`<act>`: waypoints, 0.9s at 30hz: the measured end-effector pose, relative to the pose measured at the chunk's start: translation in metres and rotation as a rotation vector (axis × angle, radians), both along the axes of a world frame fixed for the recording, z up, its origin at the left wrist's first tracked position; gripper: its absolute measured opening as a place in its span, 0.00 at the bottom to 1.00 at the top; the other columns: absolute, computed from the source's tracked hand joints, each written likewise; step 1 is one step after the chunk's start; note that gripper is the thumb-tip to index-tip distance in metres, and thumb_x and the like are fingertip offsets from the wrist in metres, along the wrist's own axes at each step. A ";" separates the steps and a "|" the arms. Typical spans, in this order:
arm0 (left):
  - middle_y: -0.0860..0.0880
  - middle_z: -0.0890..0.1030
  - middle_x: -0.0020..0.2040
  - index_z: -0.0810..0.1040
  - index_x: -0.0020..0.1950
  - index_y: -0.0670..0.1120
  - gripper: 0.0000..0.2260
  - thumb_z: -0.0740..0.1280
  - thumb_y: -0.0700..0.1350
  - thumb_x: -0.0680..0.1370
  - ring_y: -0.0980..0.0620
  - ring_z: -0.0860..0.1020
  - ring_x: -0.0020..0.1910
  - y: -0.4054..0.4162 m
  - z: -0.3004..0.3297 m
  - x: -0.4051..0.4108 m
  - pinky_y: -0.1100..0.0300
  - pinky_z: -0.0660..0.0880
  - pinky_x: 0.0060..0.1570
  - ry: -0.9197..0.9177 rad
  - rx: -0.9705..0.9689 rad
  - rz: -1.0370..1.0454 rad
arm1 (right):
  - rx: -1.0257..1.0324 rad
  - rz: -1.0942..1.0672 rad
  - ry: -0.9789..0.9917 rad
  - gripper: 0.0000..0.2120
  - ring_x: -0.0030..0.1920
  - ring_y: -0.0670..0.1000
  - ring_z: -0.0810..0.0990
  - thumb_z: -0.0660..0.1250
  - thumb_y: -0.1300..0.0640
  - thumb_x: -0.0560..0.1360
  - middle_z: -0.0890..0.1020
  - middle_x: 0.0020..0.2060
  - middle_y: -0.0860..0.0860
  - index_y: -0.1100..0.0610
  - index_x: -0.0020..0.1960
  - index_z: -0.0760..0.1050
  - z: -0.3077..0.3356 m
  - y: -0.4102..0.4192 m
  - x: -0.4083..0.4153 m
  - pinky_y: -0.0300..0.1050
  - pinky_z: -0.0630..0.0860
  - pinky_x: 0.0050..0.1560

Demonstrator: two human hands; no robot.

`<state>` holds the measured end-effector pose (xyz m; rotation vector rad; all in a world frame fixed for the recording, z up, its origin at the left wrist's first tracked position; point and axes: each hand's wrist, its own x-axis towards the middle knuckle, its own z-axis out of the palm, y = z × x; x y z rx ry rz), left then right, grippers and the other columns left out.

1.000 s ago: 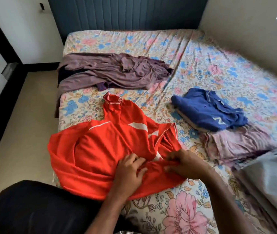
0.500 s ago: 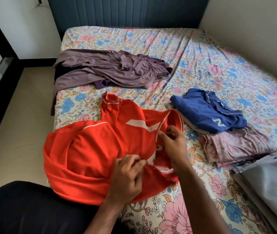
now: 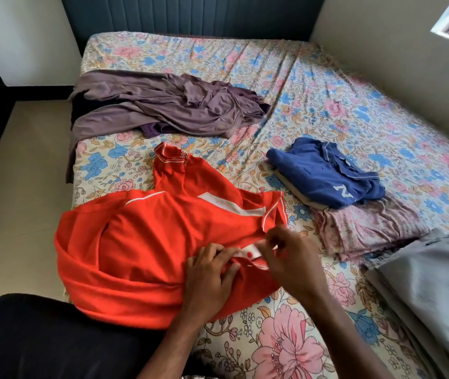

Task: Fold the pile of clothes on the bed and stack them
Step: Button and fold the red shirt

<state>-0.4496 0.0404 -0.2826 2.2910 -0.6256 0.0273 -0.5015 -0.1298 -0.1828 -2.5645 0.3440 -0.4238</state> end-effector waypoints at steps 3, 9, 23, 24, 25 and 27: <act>0.60 0.72 0.53 0.77 0.62 0.64 0.16 0.64 0.62 0.75 0.57 0.71 0.57 -0.010 0.008 0.001 0.54 0.60 0.49 -0.003 0.011 0.013 | -0.118 0.072 0.286 0.16 0.44 0.41 0.82 0.71 0.36 0.72 0.84 0.43 0.39 0.44 0.53 0.81 -0.019 0.008 -0.012 0.45 0.79 0.49; 0.61 0.77 0.49 0.81 0.49 0.59 0.08 0.69 0.55 0.72 0.56 0.73 0.55 -0.028 0.011 0.011 0.54 0.57 0.47 -0.025 0.036 -0.051 | -0.244 0.095 0.369 0.13 0.58 0.46 0.76 0.62 0.45 0.81 0.81 0.53 0.41 0.42 0.61 0.80 -0.023 -0.004 -0.008 0.52 0.65 0.59; 0.64 0.81 0.48 0.78 0.50 0.58 0.06 0.63 0.53 0.76 0.63 0.75 0.53 -0.016 -0.006 0.012 0.60 0.59 0.50 0.040 -0.230 -0.031 | 0.208 0.009 -0.002 0.04 0.48 0.42 0.81 0.73 0.43 0.71 0.81 0.44 0.37 0.41 0.44 0.83 -0.050 0.010 -0.005 0.54 0.71 0.51; 0.63 0.81 0.47 0.78 0.50 0.58 0.07 0.63 0.53 0.76 0.62 0.75 0.53 -0.017 -0.006 0.011 0.60 0.59 0.50 0.022 -0.197 -0.034 | 0.247 -0.021 -0.020 0.02 0.44 0.42 0.82 0.75 0.48 0.71 0.83 0.41 0.37 0.43 0.44 0.84 -0.052 0.009 -0.006 0.53 0.76 0.47; 0.63 0.80 0.47 0.78 0.50 0.57 0.07 0.62 0.53 0.76 0.62 0.74 0.53 -0.018 -0.004 0.010 0.59 0.58 0.50 0.005 -0.163 -0.034 | 0.270 -0.063 -0.029 0.03 0.40 0.41 0.83 0.76 0.53 0.71 0.83 0.38 0.37 0.45 0.43 0.85 -0.052 0.009 -0.008 0.50 0.78 0.42; 0.63 0.80 0.47 0.79 0.50 0.57 0.08 0.62 0.54 0.77 0.61 0.74 0.53 -0.020 -0.003 0.008 0.58 0.58 0.50 -0.015 -0.101 -0.037 | 0.261 -0.119 -0.034 0.03 0.34 0.42 0.82 0.74 0.54 0.72 0.84 0.34 0.38 0.47 0.44 0.86 -0.052 0.011 -0.011 0.48 0.79 0.36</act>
